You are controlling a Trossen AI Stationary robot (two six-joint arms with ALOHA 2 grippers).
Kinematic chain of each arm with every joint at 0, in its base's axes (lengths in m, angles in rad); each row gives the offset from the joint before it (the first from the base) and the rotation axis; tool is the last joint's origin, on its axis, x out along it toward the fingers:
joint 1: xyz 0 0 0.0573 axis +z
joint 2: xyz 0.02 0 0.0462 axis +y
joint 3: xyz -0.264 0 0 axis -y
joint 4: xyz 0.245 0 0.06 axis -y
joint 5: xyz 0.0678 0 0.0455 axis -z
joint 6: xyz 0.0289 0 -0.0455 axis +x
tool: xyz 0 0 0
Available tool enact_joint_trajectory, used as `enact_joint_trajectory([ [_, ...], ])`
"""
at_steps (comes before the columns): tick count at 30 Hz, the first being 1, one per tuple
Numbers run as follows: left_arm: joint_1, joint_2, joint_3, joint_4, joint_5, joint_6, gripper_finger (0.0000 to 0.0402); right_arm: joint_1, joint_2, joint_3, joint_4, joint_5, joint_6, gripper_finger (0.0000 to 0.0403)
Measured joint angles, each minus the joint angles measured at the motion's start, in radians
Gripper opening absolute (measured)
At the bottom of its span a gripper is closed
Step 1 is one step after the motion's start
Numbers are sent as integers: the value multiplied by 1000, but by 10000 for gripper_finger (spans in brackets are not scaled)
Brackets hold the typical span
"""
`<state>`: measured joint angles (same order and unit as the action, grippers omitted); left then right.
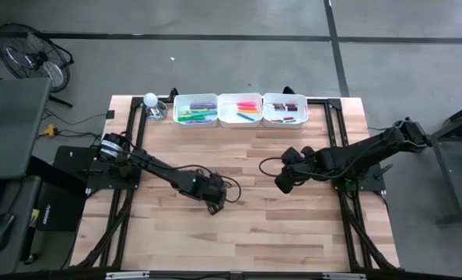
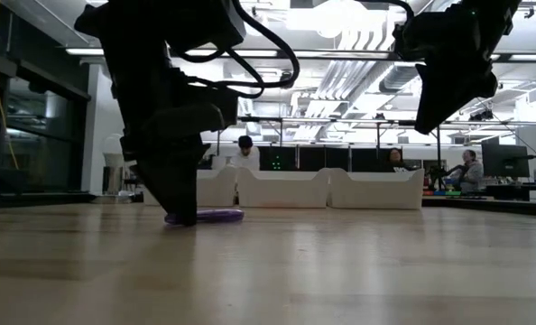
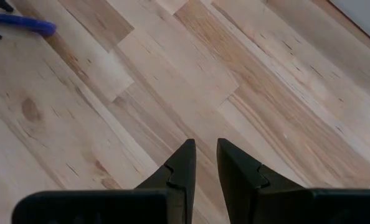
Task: Pick & Place Markers
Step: Put the violet pen into the middle white bin
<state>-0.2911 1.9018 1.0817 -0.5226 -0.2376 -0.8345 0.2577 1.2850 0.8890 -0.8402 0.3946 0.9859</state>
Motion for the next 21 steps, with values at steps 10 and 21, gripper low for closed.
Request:
enact_joint_trajectory([
  [10, 1, 1, 0, 18, 21, -29, 74, 0, 0, 0, 0, -4, -4, 55],
  [21, 2, 4, 16, 36, 18, -35, 20, 0, 0, 0, 0, -5, -27, 55],
])
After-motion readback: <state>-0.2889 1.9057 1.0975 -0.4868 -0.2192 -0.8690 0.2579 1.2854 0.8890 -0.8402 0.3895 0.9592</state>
